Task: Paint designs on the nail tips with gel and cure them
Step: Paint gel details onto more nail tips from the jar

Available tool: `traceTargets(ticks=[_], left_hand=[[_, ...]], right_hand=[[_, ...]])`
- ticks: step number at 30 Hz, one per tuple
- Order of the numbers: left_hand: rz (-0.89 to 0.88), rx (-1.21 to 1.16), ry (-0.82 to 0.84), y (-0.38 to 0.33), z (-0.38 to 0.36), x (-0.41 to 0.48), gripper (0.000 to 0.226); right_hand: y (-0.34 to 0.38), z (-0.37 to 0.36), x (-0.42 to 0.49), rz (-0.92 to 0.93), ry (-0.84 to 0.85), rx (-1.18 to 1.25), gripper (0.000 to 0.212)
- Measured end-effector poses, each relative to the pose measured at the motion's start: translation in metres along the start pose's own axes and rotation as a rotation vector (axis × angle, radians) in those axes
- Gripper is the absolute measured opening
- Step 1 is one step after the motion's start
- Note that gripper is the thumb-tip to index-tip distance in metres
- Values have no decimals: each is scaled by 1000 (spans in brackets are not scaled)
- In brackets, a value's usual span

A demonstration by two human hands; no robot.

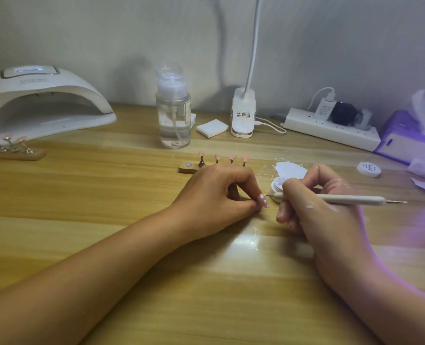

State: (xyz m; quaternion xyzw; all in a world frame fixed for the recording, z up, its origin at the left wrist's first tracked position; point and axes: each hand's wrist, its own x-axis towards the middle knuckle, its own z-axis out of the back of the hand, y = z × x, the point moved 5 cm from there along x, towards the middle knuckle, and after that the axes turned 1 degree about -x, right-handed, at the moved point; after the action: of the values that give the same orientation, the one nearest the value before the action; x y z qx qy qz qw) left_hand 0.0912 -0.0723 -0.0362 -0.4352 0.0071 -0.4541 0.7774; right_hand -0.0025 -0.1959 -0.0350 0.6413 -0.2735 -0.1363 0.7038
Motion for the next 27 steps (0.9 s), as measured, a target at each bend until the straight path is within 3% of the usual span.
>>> traceTargets(ticks=[7, 14, 19, 27], left_hand=[[17, -22, 10, 1, -1, 0, 13], [35, -36, 11, 1, -1, 1, 13], [26, -65, 9, 1, -1, 0, 16], [-70, -64, -207, -10, 13, -5, 18]], right_hand=[[0, 3, 0, -14, -63, 25, 24], [-6, 3, 2, -11, -36, -102, 20], [-2, 8, 0, 20, -105, 47, 23], [6, 16, -1, 92, -143, 150, 38]])
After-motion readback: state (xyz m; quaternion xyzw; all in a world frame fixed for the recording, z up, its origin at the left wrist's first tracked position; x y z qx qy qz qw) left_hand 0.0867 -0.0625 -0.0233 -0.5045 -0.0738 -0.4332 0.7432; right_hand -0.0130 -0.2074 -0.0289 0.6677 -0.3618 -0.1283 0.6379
